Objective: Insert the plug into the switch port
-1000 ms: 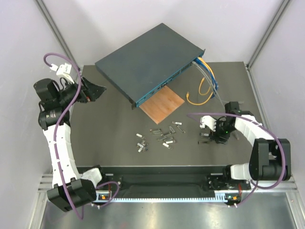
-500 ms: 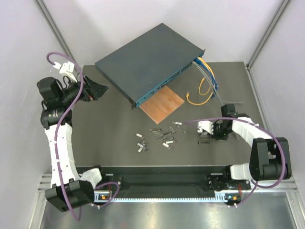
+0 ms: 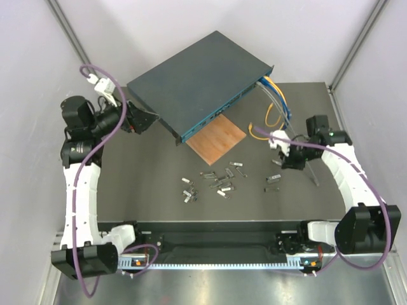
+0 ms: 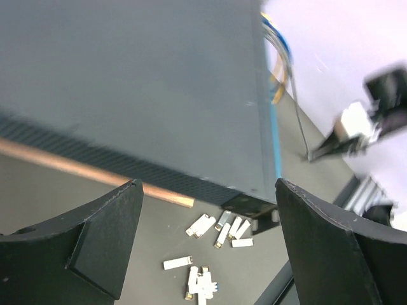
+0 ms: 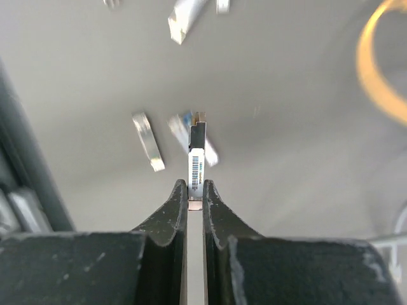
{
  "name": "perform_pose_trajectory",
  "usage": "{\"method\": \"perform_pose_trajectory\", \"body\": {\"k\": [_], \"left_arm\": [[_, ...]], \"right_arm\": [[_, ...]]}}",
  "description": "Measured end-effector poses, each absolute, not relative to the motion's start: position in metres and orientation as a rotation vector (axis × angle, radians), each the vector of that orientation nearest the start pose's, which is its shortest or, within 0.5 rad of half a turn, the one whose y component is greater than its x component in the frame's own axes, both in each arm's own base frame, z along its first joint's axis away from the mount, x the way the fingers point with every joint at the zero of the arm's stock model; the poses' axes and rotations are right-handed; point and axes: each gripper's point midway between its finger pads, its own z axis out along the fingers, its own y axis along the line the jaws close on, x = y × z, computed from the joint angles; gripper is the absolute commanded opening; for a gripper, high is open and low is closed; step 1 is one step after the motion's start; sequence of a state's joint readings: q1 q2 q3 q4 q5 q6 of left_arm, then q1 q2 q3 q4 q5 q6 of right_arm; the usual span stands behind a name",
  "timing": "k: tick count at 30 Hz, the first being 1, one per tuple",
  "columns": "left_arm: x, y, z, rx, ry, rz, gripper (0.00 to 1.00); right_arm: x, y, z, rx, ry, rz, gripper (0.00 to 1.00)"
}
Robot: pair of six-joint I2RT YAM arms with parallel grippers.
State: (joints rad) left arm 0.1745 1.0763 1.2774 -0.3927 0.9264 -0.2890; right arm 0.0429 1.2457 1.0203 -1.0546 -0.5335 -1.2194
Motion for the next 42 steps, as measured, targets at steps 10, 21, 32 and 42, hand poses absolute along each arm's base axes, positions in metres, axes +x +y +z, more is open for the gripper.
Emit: {"method": "perform_pose_trajectory", "body": {"k": [10, 21, 32, 42], "left_arm": [[0.264, -0.184, 0.393, 0.757, 1.604, -0.958, 0.90], [0.215, -0.280, 0.369, 1.064, 1.592, -1.226, 0.85], [0.198, -0.327, 0.338, 1.026, 1.768, -1.457, 0.73], [0.194, -0.338, 0.333, 0.989, 1.798, -1.496, 0.63]], "right_arm": [[0.233, 0.142, 0.244, -1.285, 1.848, 0.930, 0.00], [0.190, 0.197, 0.278, -1.191, 1.798, 1.373, 0.00], [0.180, 0.231, 0.292, -1.206, 1.751, 1.420, 0.00], [0.174, 0.248, 0.293, -1.251, 1.743, 1.411, 0.00]]}}
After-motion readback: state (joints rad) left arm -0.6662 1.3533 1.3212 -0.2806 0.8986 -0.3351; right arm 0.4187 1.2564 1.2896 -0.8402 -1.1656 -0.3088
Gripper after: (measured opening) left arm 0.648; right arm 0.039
